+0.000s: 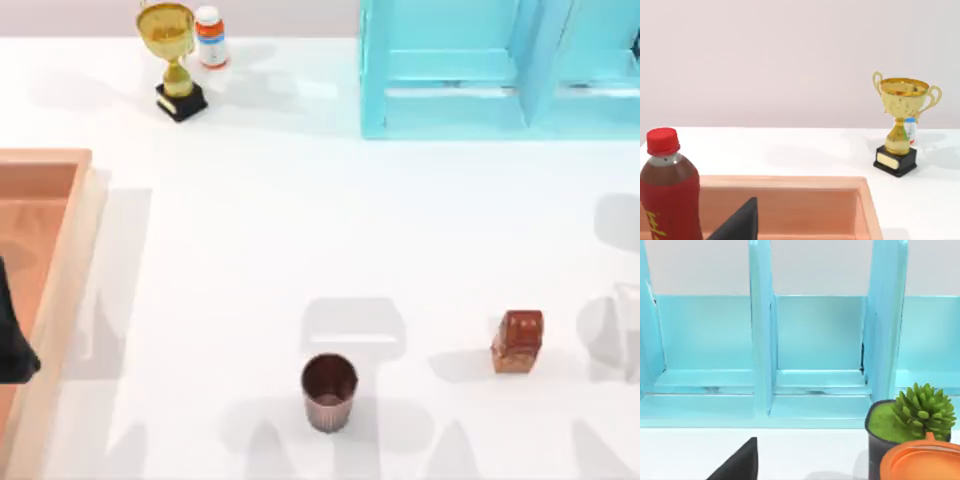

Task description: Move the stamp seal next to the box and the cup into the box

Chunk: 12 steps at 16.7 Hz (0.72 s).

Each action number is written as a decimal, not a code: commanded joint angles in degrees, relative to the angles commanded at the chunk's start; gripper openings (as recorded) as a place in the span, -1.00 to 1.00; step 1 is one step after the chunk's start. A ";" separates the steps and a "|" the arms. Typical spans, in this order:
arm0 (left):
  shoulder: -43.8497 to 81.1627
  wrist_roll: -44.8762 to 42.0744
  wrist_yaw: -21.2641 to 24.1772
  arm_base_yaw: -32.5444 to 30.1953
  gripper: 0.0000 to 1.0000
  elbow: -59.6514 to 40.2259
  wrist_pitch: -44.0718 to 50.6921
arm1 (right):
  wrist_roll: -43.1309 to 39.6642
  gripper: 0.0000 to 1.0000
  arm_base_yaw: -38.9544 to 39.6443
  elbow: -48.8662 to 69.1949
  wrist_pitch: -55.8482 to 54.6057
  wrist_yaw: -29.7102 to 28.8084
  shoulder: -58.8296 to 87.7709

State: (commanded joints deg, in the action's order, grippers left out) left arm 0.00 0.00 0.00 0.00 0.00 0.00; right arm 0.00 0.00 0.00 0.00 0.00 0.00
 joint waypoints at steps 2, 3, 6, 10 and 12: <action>0.00 0.00 0.00 0.00 1.00 0.00 0.00 | 0.00 1.00 0.00 0.00 0.00 0.00 0.00; 0.49 0.21 -0.03 -0.27 1.00 -0.49 0.25 | 0.00 1.00 0.00 0.00 0.00 0.00 0.00; 5.09 2.18 -0.28 -2.74 1.00 -5.16 2.62 | 0.00 1.00 0.00 0.00 0.00 0.00 0.00; 18.30 7.71 -1.00 -9.56 1.00 -18.38 9.40 | 0.00 1.00 0.00 0.00 0.00 0.00 0.00; 27.33 11.47 -1.52 -14.05 1.00 -27.33 14.16 | 0.00 1.00 0.00 0.00 0.00 0.00 0.00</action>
State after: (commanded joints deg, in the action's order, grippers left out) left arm 27.33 11.47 -1.52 -14.05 -27.33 14.16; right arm 0.00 0.00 0.00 0.00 0.00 0.00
